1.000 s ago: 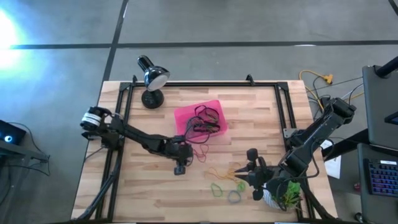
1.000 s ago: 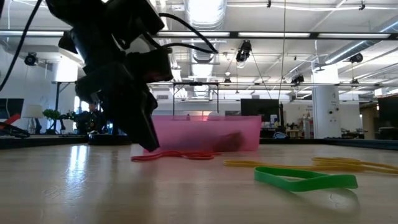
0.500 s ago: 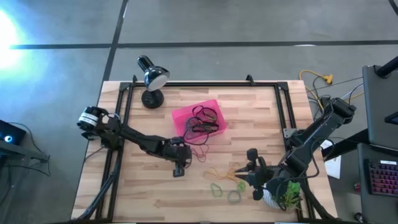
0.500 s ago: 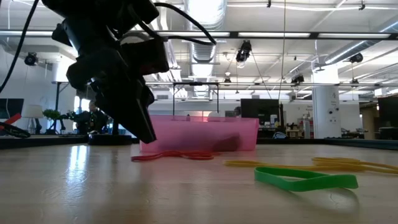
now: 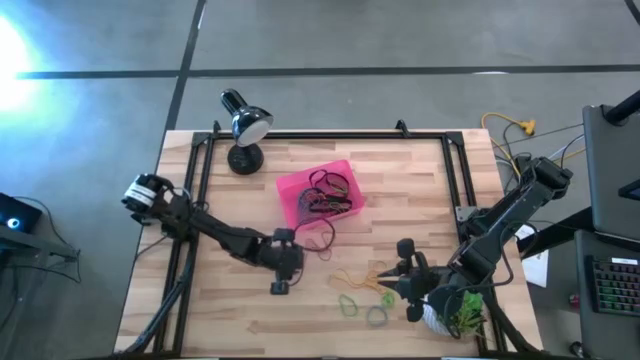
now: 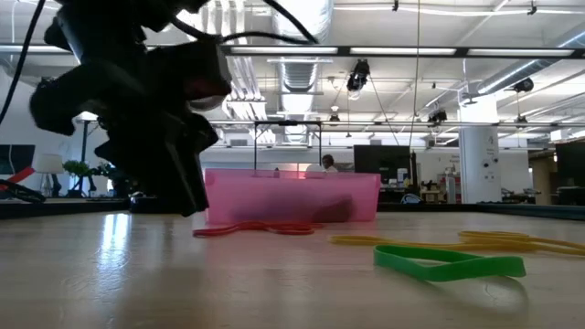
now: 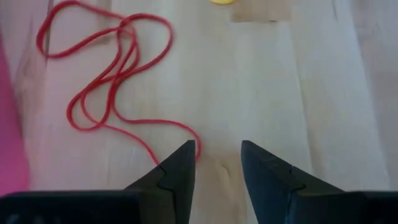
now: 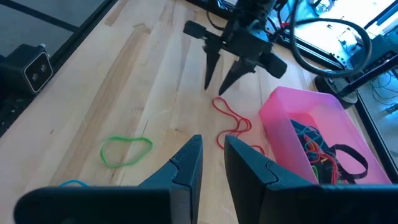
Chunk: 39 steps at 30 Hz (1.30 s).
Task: Pick and place rubber bands into bin
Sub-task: Put the red rubber band into the red bin
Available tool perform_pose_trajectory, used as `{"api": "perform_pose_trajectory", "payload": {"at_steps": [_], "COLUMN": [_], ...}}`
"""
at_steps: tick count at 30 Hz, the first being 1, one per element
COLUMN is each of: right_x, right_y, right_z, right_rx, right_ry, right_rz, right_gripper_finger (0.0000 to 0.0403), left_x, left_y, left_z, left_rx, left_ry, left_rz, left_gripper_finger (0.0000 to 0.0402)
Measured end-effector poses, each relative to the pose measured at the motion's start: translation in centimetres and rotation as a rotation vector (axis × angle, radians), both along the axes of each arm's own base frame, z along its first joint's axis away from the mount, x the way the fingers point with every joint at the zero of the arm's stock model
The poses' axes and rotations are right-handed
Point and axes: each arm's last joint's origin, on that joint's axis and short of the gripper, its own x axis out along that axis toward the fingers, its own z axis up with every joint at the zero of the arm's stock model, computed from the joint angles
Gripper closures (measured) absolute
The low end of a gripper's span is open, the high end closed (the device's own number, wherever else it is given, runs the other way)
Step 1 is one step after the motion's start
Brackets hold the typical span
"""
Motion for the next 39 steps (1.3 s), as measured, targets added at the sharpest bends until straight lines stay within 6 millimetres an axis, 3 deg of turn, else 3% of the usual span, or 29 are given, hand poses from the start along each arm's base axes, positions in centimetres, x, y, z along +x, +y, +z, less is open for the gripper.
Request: {"api": "perform_pose_trajectory", "payload": {"at_steps": [18, 23, 30, 39], "right_x": [0.0, 0.0, 0.1, 0.1], "right_y": [0.0, 0.0, 0.1, 0.1], "right_z": [0.1, 0.1, 0.1, 0.1], "right_rx": [0.012, 0.014, 0.020, 0.020], "right_ry": [-0.006, -0.008, -0.014, -0.013], "right_rz": [-0.004, -0.004, -0.004, -0.004], "right_gripper_finger": [0.0346, 0.0346, 0.0346, 0.0346], "left_x": [0.1, 0.6, 1.5, 1.7], "left_y": [-0.1, 0.0, 0.0, 0.2], "left_z": [0.1, -0.7, -2.4, -2.3], "left_rx": [0.087, 0.091, 0.061, -0.059], "left_ry": [-0.038, -0.028, 0.002, 0.030], "left_rz": [-0.038, -0.035, -0.036, -0.008], "left_gripper_finger": [0.0288, 0.0288, 0.0288, 0.0288]}}
